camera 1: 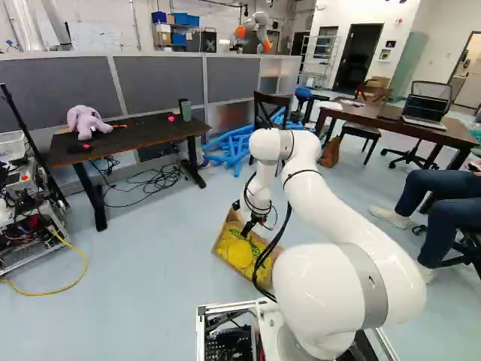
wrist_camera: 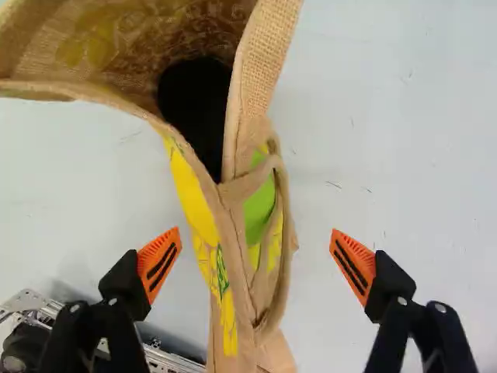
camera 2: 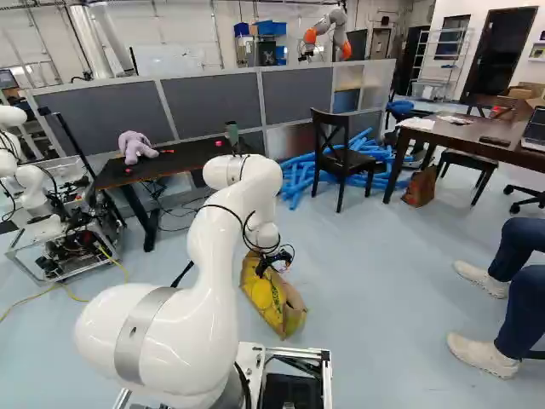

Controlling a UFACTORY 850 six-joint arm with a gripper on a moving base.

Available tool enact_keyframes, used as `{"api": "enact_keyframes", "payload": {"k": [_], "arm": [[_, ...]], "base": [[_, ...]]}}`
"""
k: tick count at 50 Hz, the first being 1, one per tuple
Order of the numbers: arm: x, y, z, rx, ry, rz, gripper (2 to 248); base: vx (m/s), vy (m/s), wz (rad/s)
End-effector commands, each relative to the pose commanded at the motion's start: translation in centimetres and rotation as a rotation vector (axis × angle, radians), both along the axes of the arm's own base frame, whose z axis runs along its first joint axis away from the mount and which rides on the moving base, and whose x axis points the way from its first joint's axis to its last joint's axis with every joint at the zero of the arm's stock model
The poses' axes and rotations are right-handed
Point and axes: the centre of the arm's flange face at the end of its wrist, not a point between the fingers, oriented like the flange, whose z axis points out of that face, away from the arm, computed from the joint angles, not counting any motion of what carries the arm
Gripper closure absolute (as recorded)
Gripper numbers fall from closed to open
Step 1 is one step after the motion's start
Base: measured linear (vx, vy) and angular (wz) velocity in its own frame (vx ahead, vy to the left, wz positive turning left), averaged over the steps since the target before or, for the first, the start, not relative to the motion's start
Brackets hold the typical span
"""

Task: Pick up the bag on the ground and place it on the table

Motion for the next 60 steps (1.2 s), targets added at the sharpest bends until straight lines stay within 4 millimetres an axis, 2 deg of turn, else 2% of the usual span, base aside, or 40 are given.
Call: {"api": "enact_keyframes", "payload": {"k": [28,35,36,41,42,46,47,51,52,56,57,60], "arm": [[0.0,0.0,-4.2,0.000,0.005,0.000,3],[0.0,0.0,-4.7,0.000,0.006,0.000,3],[0.0,0.0,-4.7,0.000,0.006,0.000,18],[0.0,0.0,-4.8,0.000,0.006,0.000,18],[0.0,0.0,-4.8,0.000,0.006,0.000,56],[0.0,0.0,-4.8,0.000,0.006,0.000,56],[0.0,0.0,-4.8,0.000,0.006,0.000,94],[0.0,0.0,-4.8,0.000,0.006,0.000,94],[0.0,0.0,-4.8,0.000,0.006,0.000,132],[0.0,0.0,-4.8,0.000,0.006,0.000,132],[0.0,0.0,-4.8,0.000,0.006,0.000,170],[0.0,0.0,-4.8,0.000,0.006,0.000,170]], "base": [[0.000,0.000,0.000],[0.000,0.000,0.000],[0.000,0.000,0.000],[0.000,0.000,0.000],[0.000,0.000,0.000],[0.000,0.000,0.000],[0.000,0.000,0.000],[0.000,0.000,0.000],[0.000,0.000,0.000],[0.000,0.000,0.000],[0.000,0.000,0.000],[0.000,0.000,0.000]]}}
